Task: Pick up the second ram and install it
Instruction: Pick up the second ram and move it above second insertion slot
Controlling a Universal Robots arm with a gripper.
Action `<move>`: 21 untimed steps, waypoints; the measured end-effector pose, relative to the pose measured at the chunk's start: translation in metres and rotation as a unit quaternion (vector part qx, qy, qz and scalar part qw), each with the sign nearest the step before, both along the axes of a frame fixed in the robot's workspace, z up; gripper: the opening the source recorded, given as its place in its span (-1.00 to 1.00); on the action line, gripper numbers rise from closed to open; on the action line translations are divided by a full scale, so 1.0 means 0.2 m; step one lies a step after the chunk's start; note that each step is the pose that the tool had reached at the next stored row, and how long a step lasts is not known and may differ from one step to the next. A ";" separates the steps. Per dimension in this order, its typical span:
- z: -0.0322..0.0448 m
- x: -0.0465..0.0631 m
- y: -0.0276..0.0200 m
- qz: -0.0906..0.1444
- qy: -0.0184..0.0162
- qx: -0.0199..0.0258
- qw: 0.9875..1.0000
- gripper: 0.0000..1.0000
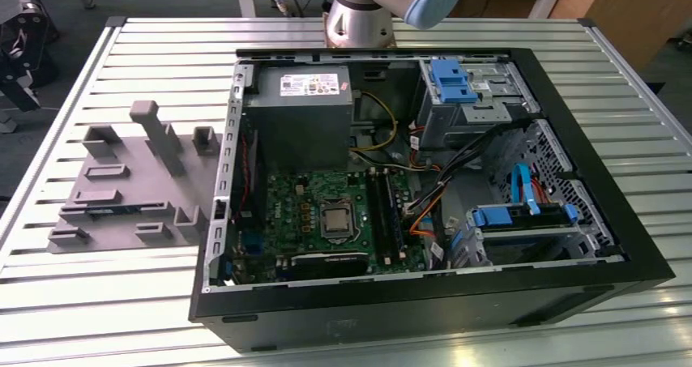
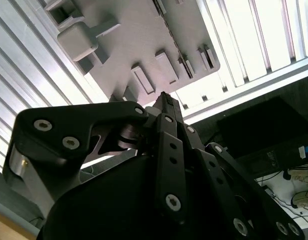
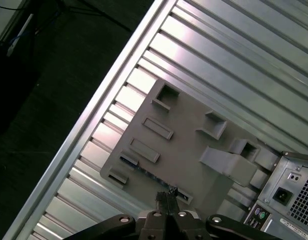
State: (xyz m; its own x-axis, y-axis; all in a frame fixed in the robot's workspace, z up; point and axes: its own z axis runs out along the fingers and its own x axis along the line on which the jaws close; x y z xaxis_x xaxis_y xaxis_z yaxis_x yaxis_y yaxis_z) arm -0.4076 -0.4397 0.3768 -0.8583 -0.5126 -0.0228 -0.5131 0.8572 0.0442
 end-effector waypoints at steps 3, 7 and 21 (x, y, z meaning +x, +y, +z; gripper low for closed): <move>0.000 0.00 0.000 0.007 0.000 0.000 1.000 -0.79; 0.000 0.00 0.000 0.025 0.000 0.000 1.000 -0.79; 0.000 0.00 0.000 0.109 0.000 0.000 0.994 -0.79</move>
State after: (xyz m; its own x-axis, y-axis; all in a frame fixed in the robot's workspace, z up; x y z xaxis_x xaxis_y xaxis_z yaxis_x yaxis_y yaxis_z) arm -0.4079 -0.4398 0.3768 -0.7265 -0.6868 -0.0228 -0.6871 0.7252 0.0442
